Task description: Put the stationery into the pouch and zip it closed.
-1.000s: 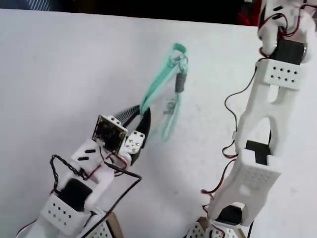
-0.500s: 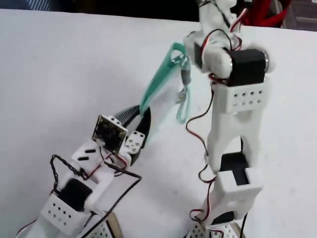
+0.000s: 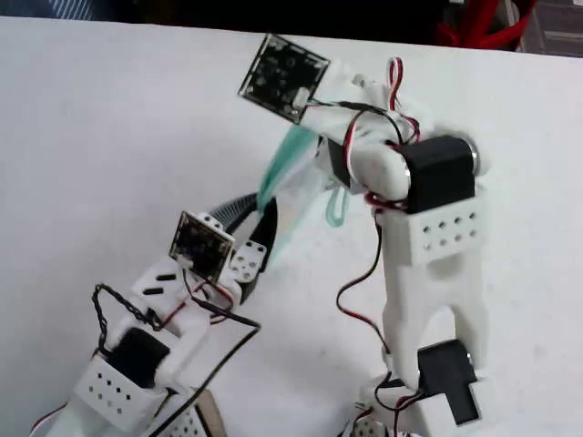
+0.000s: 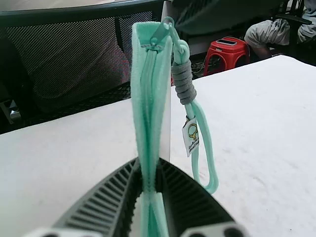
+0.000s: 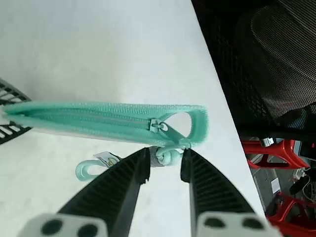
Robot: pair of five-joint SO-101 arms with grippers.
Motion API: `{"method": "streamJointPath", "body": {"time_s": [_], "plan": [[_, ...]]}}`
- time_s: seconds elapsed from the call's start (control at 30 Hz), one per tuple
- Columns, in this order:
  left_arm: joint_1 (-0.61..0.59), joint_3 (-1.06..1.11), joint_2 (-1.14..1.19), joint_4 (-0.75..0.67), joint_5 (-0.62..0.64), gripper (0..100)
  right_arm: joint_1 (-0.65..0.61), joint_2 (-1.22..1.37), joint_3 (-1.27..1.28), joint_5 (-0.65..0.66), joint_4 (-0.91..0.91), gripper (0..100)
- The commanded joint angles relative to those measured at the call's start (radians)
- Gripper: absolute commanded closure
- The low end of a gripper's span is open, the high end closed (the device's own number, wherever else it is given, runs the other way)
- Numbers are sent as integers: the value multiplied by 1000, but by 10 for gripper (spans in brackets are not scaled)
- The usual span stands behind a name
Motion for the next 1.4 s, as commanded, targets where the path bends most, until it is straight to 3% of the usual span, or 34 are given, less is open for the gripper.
{"method": "streamJointPath", "body": {"time_s": [0.0, 0.3, 0.47, 0.67, 0.83, 1.0, 1.2, 1.37], "plan": [[-8, -21, 2, 14, 6, 978, -5, 4, 6, 83, -48, 889], [-8, -21, 2, 14, 6, 978, -2, 79, 6, 193, -39, 889], [-8, -21, 2, 14, 6, 978, 59, 74, 6, 198, -79, 887], [-5, -20, 2, 14, 6, 978, 61, 102, 18, 278, -18, 709], [-5, -18, 2, 14, 6, 978, 73, 165, 12, 367, 13, 755], [-5, -18, 2, 14, 6, 978, 111, 202, 20, 468, 38, 871], [-2, -18, 2, 14, 6, 978, 96, 199, 9, 446, 36, 929], [-4, -18, 2, 14, 6, 978, 44, 176, -46, 270, 36, 878]]}}
